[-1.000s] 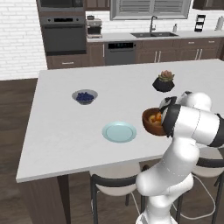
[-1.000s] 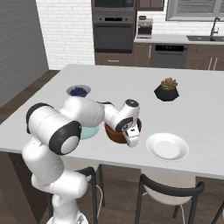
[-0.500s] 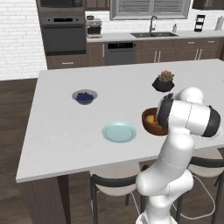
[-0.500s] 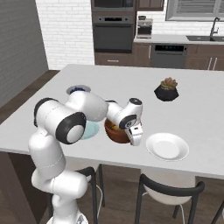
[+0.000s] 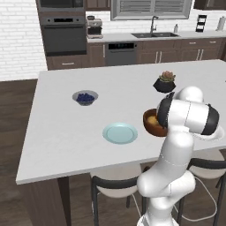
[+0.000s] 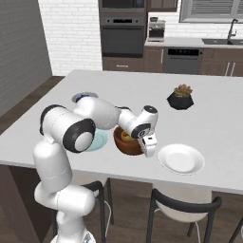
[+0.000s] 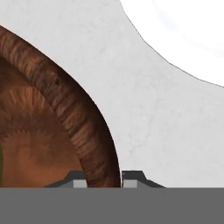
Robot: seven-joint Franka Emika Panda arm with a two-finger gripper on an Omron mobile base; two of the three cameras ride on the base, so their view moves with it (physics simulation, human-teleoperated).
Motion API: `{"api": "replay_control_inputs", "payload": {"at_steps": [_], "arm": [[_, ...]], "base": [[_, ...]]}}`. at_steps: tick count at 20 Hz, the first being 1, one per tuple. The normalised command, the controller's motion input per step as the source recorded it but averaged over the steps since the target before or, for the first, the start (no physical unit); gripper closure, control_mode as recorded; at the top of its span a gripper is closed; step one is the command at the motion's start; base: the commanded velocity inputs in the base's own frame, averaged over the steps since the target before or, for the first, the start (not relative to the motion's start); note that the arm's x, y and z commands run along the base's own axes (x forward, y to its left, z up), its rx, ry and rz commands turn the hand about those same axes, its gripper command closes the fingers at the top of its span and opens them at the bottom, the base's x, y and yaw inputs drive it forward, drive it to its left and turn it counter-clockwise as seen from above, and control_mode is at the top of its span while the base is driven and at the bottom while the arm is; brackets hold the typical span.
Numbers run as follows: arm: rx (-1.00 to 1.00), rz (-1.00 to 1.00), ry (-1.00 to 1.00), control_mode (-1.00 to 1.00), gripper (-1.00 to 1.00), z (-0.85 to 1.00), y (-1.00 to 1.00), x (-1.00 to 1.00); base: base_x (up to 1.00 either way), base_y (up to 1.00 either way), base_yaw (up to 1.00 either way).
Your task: Pick the chicken drumstick and potato from their plates and place them in the bowl. Then put the bowl in the fridge.
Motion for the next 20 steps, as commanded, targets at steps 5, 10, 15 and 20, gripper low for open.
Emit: {"api": "replay_control_inputs", "payload": {"at_steps": [5, 10, 15, 20], "arm": [[0.01, 0.00, -0.04, -1.00, 1.00, -0.08, 0.36, 0.01], [0.00, -0.02, -0.11, -1.00, 1.00, 0.27, 0.27, -0.23], [0.00, -0.02, -0.17, -1.00, 1.00, 0.47, 0.24, -0.27], [-0.08, -0.07, -0.01, -1.00, 1.00, 0.71, 0.24, -0.41]], "base": [[0.00, 0.00, 0.00], [0.00, 0.00, 0.00], [0.00, 0.00, 0.00], [0.00, 0.00, 0.00]]}}
